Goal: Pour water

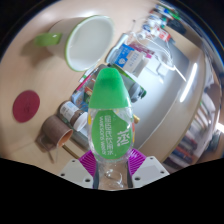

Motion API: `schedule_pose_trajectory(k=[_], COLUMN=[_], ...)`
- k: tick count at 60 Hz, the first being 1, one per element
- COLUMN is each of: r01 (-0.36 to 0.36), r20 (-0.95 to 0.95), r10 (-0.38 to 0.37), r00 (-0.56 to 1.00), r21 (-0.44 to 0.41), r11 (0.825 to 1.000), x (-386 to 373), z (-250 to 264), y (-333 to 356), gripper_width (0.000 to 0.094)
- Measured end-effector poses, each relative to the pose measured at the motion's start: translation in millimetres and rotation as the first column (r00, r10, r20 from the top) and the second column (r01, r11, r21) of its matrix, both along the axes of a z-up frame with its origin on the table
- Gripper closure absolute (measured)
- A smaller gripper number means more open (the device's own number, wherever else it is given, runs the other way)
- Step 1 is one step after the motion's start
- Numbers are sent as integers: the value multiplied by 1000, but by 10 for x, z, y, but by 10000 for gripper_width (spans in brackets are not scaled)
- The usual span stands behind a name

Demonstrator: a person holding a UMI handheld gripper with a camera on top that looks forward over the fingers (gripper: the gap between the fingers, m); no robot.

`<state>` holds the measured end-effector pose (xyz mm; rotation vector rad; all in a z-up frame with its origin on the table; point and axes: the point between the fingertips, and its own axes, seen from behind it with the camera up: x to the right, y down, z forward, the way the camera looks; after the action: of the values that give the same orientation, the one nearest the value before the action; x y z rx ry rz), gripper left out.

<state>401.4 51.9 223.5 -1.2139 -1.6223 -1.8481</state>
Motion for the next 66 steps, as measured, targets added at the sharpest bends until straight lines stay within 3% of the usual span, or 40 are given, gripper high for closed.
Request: schedule_pose_trajectory(k=[3, 8, 24, 30, 33, 35, 38, 41, 42, 43, 46, 47, 50, 51, 54, 56, 61, 66], r01=[-24, 2, 4, 42, 79, 110, 173, 232, 256, 286, 368, 379, 402, 408, 409, 402, 429, 460], r20=[87, 174, 232, 51, -126, -273, -524, -771, -830, -881, -973, -988, -981, -960, -912, -895, -840, -818], r10=[27, 14, 20, -39, -73, -70, -55, 32, 26, 69, 124, 107, 156, 207, 245, 237, 265, 316], r00=[996, 985, 972, 998, 989, 959, 850, 635, 557, 468, 197, 115, -117, -187, -328, -378, -474, -481], r21=[-36, -94, -102, -49, 42, 135, 179, 231, 201, 225, 190, 143, 96, 116, 97, 72, 43, 72], r11=[999, 996, 995, 998, 996, 985, 968, 945, 945, 932, 910, 914, 910, 906, 907, 913, 902, 885], x=[-15, -43, -84, -27, 5, 29, 61, 17, 12, 10, 4, 19, -27, -76, -140, -64, 17, 120], z=[38, -7, 27, 109, 302, 390, 604, 549, 615, 536, 451, 493, 326, 168, 22, -59, -451, -769], y=[36, 52, 83, 98, 125, 96, 134, 115, 132, 97, 44, 35, -11, -23, -90, -82, -155, -262], gripper_width=[553, 551, 548, 549, 547, 549, 548, 548, 547, 547, 548, 548, 548, 548, 547, 547, 540, 542])
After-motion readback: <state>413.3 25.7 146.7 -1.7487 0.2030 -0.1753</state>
